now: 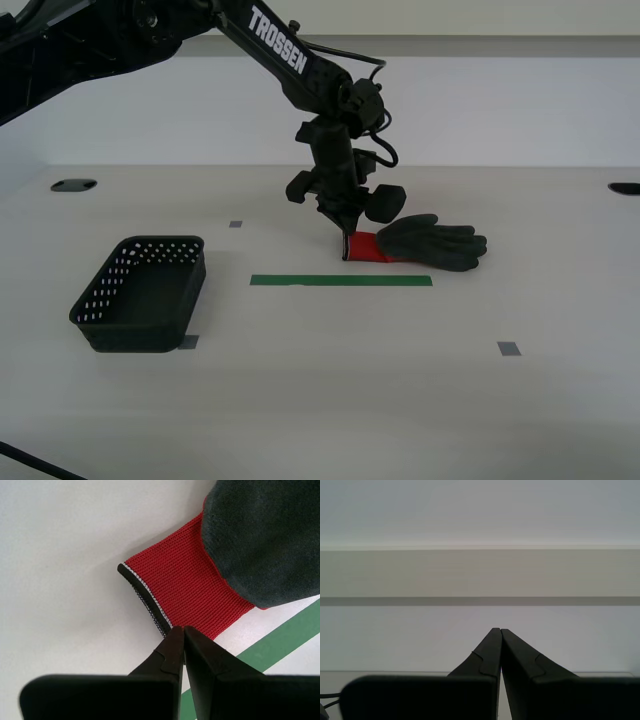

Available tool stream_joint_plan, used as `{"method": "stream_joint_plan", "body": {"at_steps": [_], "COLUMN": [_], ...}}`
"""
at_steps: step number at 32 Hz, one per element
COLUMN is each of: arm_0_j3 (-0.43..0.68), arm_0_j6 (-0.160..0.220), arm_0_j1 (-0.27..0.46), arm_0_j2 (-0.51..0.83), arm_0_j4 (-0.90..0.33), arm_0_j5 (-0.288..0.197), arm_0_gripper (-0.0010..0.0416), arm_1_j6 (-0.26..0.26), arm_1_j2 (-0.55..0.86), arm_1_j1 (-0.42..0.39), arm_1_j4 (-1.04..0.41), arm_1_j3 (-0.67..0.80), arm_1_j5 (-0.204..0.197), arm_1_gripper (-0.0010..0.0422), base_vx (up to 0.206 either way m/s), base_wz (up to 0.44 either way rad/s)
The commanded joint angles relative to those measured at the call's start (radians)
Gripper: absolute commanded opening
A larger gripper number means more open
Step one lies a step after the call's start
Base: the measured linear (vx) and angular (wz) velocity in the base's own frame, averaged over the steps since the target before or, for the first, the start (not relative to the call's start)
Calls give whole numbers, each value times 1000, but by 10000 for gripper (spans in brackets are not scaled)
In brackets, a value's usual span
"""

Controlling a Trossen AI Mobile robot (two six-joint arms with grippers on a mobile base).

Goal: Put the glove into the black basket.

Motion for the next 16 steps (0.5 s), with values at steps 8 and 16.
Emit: {"method": "stream_joint_plan", "body": {"at_steps": [8, 16], "arm_0_j3": [1, 1], "arm_0_j6": [0, 0], "arm_0_j1": [0, 0], "arm_0_j2": [0, 0], "arm_0_j4": [2, 2], "arm_0_j5": [2, 2], "arm_0_gripper": [1, 1], "arm_1_j6": [14, -64], "arm_1_j2": [0, 0], "arm_1_j1": [4, 6], "arm_1_j4": [-5, 14], "arm_1_j3": [-2, -54], "arm_1_j5": [22, -10], "arm_1_gripper": [92, 209], "base_vx": [0, 0], "base_wz": [0, 0]}}
